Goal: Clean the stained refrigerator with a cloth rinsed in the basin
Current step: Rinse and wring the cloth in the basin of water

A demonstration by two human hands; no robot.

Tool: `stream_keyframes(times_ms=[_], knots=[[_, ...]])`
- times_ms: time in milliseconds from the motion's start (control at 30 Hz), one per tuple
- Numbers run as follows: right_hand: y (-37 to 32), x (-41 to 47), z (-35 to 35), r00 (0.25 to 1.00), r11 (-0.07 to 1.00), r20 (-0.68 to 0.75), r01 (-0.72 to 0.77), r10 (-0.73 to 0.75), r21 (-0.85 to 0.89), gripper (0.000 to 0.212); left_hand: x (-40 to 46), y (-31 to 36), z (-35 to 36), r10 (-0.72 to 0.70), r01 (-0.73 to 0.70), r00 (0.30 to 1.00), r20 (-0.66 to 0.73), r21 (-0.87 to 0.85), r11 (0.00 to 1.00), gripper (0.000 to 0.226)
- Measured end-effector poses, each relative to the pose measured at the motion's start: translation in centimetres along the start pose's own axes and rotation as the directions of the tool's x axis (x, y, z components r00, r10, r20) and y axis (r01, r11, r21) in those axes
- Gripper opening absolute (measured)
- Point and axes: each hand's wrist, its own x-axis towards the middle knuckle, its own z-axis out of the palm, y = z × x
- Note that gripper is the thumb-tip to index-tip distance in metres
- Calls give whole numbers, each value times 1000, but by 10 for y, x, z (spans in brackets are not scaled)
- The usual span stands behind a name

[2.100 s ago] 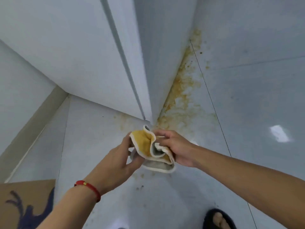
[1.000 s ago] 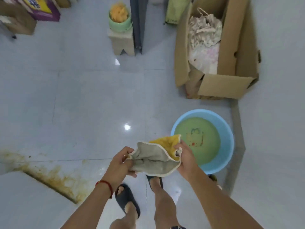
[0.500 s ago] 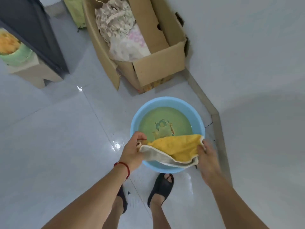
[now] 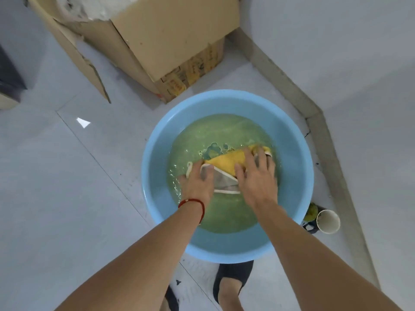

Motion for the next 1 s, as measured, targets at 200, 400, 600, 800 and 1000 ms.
stream_keyframes(times_ms=[200,400,600,800,1000], knots=[[25,15,14,956,973,188,209,-223,94,58,21,-9,0,239,-205,969,-59,341,917,45],[-15,-9,43,975,954,-40,-205,218,221,47,26,-11,15,142,-76,986,-86,526,847,50],[-59,3,21,835,107,403,-470,375,876,40,27,29,21,-322,363,930,175,-309,879,48],[-24,24,22,997,999,76,8,-11,39,56,24,16,12,-8,47,977,211,-183,982,40],[-11,18,33,972,985,-162,-172,168,-16,36,24,6,-1,-152,147,987,-49,-82,986,19]])
